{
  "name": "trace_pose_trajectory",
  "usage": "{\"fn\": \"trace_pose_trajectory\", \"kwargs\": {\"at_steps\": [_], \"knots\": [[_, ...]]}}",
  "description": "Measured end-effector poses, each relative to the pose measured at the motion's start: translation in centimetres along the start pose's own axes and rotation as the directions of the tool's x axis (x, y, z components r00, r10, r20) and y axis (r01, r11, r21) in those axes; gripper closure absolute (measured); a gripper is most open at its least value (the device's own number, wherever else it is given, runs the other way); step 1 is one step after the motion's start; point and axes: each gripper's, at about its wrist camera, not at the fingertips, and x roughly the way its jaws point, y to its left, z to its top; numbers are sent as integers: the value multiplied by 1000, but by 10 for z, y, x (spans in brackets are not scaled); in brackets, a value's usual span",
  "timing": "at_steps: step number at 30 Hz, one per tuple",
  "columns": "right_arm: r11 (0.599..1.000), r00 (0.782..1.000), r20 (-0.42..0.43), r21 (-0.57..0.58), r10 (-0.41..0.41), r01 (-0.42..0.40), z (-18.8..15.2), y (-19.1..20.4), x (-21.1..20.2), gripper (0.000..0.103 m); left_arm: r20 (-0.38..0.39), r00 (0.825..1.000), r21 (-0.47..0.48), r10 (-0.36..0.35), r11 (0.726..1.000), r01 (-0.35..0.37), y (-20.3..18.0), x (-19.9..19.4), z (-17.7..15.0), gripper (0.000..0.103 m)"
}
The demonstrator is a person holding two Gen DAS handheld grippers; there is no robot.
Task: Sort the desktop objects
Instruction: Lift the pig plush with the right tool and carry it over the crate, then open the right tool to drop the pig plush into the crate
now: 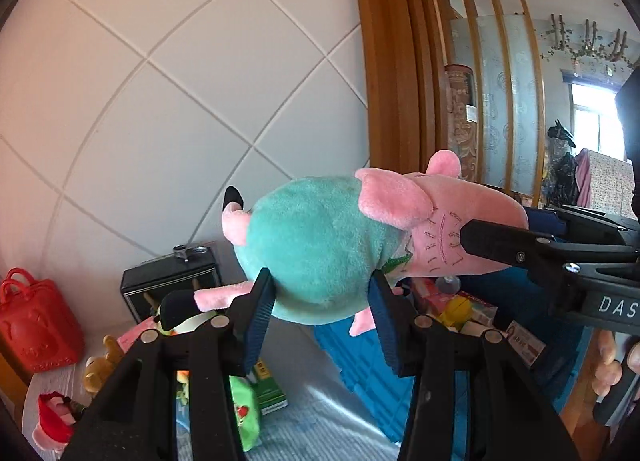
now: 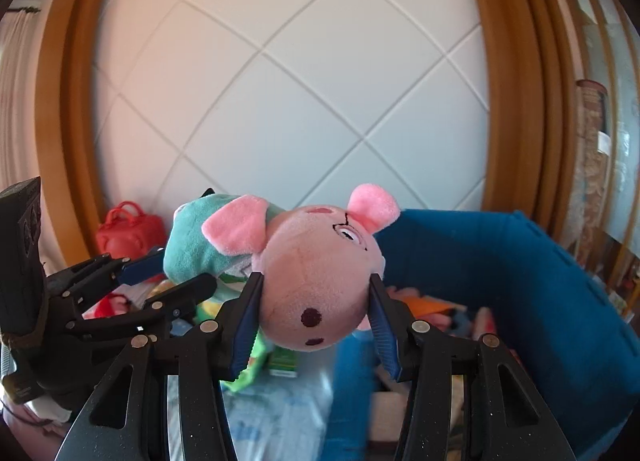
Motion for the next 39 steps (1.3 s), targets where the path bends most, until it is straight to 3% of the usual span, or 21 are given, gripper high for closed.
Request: {"fn": "trace_pose_trajectory", "kwargs": {"at_steps": [6, 12, 17, 24, 29, 32, 34, 36, 37, 39], "knots": [[999, 999, -14, 29, -37, 38, 19, -86, 2, 54, -42, 998, 41, -48, 998, 50, -63, 64, 44, 56], [993, 995, -91, 104, -38, 47, 31, -168, 33, 54, -185, 981, 71, -63, 995, 77, -117, 136, 78, 56], [984, 979, -203, 167, -33, 68, 20, -217, 58, 54, -344, 938, 74, -53, 994, 83, -143, 194, 79, 57], [969, 936, -350, 235, 19, 68, -2, -254, 99, 53, -517, 855, 61, -32, 995, 74, -159, 240, 54, 57], [966, 897, -438, 249, 56, 61, -13, -256, 126, 52, -561, 828, 71, -18, 995, 69, -162, 238, 42, 57], [971, 888, -460, 220, 18, 94, -18, -252, 131, 51, -564, 826, 77, -4, 995, 58, -162, 237, 39, 57], [973, 887, -461, 200, -12, 118, -16, -253, 129, 43, -550, 835, 76, -2, 996, 52, -161, 229, 39, 57], [973, 889, -456, 176, -55, 150, -13, -250, 123, 10, -535, 845, 61, -8, 997, 48, -158, 219, 42, 57], [972, 892, -445, 165, -78, 167, -11, -248, 116, 3, -524, 851, 47, -19, 998, 51, -154, 216, 43, 57], [970, 897, -429, 152, -107, 188, -8, -247, 105, 0, -496, 868, 27, -36, 998, 56, -147, 205, 48, 57]]}}
